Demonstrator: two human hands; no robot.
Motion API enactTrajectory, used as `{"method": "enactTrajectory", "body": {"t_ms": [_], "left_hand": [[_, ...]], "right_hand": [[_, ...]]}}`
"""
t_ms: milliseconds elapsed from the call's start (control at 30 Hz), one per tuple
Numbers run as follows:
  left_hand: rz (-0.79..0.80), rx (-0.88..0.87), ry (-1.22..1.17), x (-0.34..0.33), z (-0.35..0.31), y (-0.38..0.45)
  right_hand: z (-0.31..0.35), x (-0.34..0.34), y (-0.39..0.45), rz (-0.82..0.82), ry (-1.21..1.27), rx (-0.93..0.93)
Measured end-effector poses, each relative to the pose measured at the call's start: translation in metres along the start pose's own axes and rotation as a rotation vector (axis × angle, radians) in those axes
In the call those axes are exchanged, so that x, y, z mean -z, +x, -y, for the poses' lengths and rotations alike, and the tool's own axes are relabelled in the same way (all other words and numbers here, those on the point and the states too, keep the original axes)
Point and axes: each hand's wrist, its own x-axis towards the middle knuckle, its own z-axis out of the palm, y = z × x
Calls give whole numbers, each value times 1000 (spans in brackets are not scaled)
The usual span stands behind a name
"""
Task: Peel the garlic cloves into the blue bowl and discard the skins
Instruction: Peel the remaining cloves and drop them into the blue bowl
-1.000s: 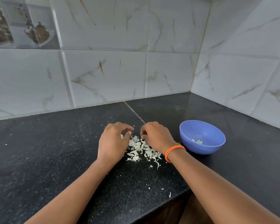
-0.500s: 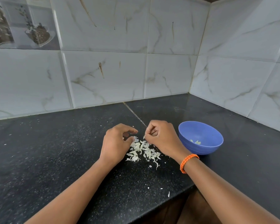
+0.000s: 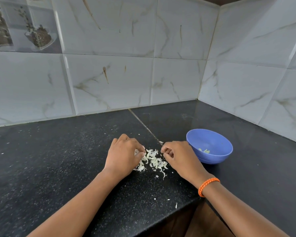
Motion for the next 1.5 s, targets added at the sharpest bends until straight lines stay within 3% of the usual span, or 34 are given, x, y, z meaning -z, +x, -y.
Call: {"method": "enactTrajectory", "body": {"t_ms": [233, 433, 600, 767, 900, 1100, 1333, 1500], "left_hand": [[-1, -4, -9, 0, 2, 1], [-77, -14, -73, -2, 3, 1], [-140, -5, -102, -3, 1, 1], [-143, -21, -199, 0, -2, 1], [-161, -8, -254, 0, -1, 2], [-160, -29, -272, 0, -6, 2], [-218, -16, -325, 8, -18, -2], [-114, -56, -382, 9, -26, -5]], "right_hand": [[-2, 2, 3, 10, 52, -30], [1, 14, 9, -82, -91, 86], [7, 1, 3, 108, -213, 117], [5, 20, 21, -110, -119, 95], [11, -3, 8, 123, -194, 110], [11, 25, 18, -205, 64, 87], [11, 11, 5, -192, 411, -18], [8, 6, -4, -245, 523, 1]]}}
